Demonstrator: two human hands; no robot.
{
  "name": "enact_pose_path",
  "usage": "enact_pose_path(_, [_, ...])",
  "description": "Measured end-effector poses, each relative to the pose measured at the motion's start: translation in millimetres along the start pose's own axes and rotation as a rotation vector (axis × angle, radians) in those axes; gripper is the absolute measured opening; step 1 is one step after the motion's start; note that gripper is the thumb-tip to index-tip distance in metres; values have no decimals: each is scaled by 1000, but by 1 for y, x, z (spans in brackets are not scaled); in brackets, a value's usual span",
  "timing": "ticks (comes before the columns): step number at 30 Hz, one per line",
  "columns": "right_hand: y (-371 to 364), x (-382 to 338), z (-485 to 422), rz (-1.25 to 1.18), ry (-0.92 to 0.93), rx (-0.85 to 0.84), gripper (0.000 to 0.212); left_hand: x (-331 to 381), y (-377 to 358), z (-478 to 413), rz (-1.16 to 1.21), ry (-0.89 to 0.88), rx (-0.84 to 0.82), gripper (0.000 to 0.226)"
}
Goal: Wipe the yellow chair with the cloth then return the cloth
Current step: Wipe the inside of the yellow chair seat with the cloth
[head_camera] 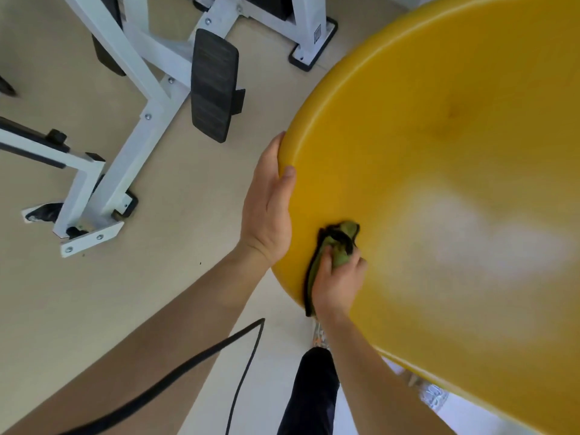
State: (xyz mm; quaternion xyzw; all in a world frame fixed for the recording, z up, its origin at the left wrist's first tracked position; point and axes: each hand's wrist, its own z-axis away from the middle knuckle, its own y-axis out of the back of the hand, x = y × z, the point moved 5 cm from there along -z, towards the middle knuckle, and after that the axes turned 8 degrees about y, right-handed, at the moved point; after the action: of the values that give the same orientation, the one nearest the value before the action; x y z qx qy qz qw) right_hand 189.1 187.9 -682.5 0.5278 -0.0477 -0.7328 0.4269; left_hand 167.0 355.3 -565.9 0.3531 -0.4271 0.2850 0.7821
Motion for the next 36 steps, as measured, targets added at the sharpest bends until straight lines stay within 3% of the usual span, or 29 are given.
enact_pose_path(2, [-1,1,-9,-29,-183,-20,54,0,-1,-1,-12,-3,2,68])
enact_pose_path(3, [-1,-24,-20,-119,-173,-1,54,-1,-1,-1,-8,6,1,69])
enact_pose_path(7, [8,-146,-54,-486,128,161,34,1,0,-1,70,63,-41,73])
enact_pose_path(10, [4,-116,-21,-318,281,74,44,0,0,-1,144,162,-96,71])
enact_pose_path(12, [-2,-41,16,-77,132,-28,55,2,1,-1,147,181,-118,70])
enact_pose_path(15, [9,39,41,130,-173,-37,48,3,-1,4,33,156,-83,72])
enact_pose_path(17, [10,28,20,86,-371,-31,50,12,-2,4,-251,78,22,67])
enact_pose_path(19, [3,-17,-32,-117,-435,64,54,36,-6,-6,-465,-47,112,60])
enact_pose_path(22, [17,-124,-125,-503,-195,304,50,85,-22,-46,-596,-193,92,53])
enact_pose_path(24, [49,-173,-156,-657,58,479,30,115,-43,-74,-684,-260,26,50])
enact_pose_path(26, [62,-182,-159,-676,294,496,16,134,-66,-89,-822,-345,9,51])
enact_pose_path(28, [41,-134,-150,-534,172,414,31,138,-82,-95,-988,-423,80,54])
enact_pose_path(30, [15,-62,-133,-375,-192,314,54,136,-88,-93,-1087,-460,146,58])
enact_pose_path(32, [12,-26,-123,-294,-468,259,59,133,-90,-91,-1144,-473,162,64])
enact_pose_path(34, [30,-48,-143,-336,-500,291,57,133,-91,-91,-1172,-455,163,69])
enact_pose_path(36, [62,-107,-180,-478,-323,442,53,138,-96,-93,-1182,-419,151,71])
